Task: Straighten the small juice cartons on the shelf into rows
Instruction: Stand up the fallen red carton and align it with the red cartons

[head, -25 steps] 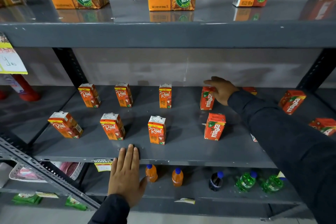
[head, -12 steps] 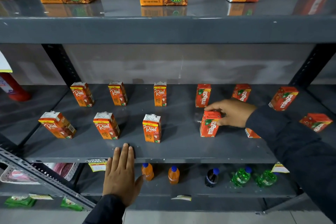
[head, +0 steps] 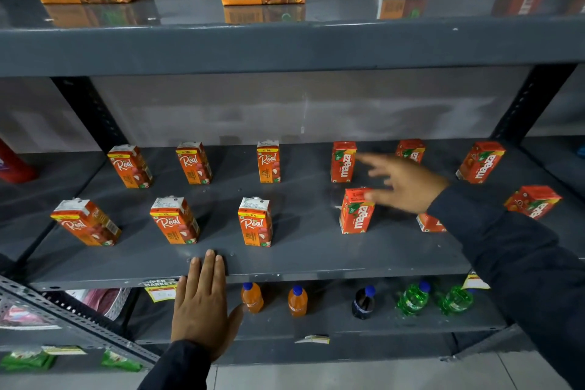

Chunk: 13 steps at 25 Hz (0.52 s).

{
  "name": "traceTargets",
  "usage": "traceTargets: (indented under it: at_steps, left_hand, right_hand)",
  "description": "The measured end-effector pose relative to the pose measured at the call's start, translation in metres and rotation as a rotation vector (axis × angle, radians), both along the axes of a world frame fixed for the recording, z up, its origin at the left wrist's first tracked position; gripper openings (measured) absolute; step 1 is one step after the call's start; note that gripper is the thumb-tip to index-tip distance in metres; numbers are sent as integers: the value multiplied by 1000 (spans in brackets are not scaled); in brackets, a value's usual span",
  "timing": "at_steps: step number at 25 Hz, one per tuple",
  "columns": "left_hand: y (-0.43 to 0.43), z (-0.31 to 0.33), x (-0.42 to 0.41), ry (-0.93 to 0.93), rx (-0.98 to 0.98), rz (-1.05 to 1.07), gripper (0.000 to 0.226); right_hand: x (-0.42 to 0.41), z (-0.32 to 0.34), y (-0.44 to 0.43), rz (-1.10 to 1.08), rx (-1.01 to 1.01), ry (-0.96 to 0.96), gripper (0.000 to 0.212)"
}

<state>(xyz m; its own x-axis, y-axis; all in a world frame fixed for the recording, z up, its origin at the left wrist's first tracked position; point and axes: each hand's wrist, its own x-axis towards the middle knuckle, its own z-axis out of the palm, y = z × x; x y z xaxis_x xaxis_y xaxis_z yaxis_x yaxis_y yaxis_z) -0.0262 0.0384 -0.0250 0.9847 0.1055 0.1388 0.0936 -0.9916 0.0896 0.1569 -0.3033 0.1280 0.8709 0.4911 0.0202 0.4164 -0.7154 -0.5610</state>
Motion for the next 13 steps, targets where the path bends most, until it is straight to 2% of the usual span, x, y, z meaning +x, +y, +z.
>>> traceTargets:
  at_steps: [2, 3, 5, 8, 10, 13]
  left_hand:
    - [0, -2, 1, 4, -3, 9, 98]
    - [0, -3, 0, -1, -9, 11, 98]
    - [-2, -1, 0, -3, -21, 16, 98]
    - [-3, 1, 0, 25, -18, 32, 98]
    - [-3, 2, -1, 47, 3, 39, 97]
    - [-4, 6, -2, 37, -24, 39, 95]
  right_hand:
    - [3, 13, -4, -126, 281, -50, 61]
    - [2, 18, -3, -177, 347, -112, 53]
    - [-8, 21, 9, -183, 368, -257, 42]
    - [-34, 10, 50, -16, 337, -371, 31]
    - [-46, -5, 83, 82, 278, -308, 38]
    - [-54, -32, 127, 126, 152, -132, 64]
